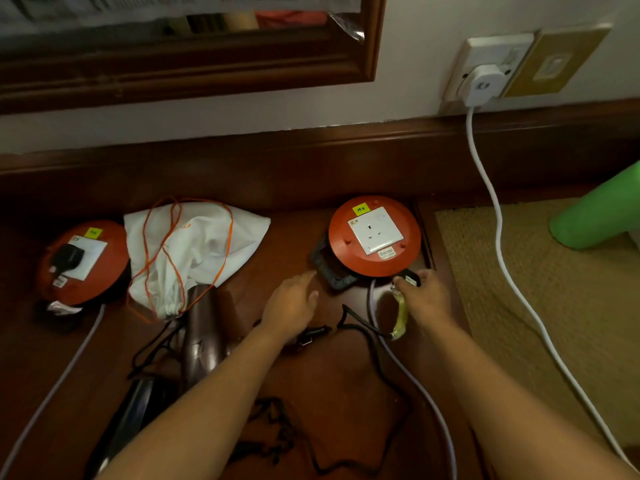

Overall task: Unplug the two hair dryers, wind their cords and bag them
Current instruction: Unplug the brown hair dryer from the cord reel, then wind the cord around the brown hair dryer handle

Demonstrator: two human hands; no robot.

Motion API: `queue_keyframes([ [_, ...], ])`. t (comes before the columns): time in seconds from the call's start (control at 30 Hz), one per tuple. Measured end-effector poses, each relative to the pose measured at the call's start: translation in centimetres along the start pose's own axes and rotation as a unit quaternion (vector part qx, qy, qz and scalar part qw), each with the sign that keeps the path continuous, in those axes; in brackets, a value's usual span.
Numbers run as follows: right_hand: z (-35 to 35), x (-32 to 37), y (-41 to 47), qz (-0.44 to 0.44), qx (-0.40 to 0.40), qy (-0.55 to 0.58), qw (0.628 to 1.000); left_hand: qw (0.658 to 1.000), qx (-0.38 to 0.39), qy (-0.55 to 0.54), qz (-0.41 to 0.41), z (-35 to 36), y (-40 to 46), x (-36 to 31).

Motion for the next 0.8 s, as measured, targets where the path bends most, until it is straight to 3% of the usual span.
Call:
queue_keyframes([
  [0.23, 1.9, -5.2, -2.1, 0.131, 0.024, 0.080, 0.988, 0.984, -0.071, 0.166, 0.001, -1.6, -8.5, 4.3],
  [0.33, 4.0, -8.3, 0.0, 0.144, 0.030, 0.092, 0.985, 0.986, -0.073, 0.153, -0.013, -2.2, -10.0, 5.1],
  [0.43, 3.5, -6.5, -1.8, 0.152, 0.018, 0.093, 0.984, 0.990, -0.081, 0.112, -0.031, -3.1, -10.4, 6.4],
  [0.6, 3.0, -7.1, -4.9, 0.190, -0.039, 0.130, 0.972, 0.975, -0.073, 0.209, -0.030, -4.9, -11.0, 9.1],
  [0.67, 2.7, -5.7, -8.3, 0.169, -0.073, 0.106, 0.977, 0.976, -0.032, 0.213, -0.042, -5.0, -11.4, 10.2],
  [0.8, 5.1, -0.3, -17.6, 0.006, -0.077, 0.025, 0.997, 0.988, 0.003, 0.154, -0.009, -5.5, -12.0, 10.7],
])
Point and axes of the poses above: each hand's wrist, its own y-axis towards the middle knuckle, its own z-axis out of the palm, x = y × z, the point moved 7 cm from there along y, towards the middle knuckle, and after that the axes turned 13 degrees about -y, right-handed, at the moved point
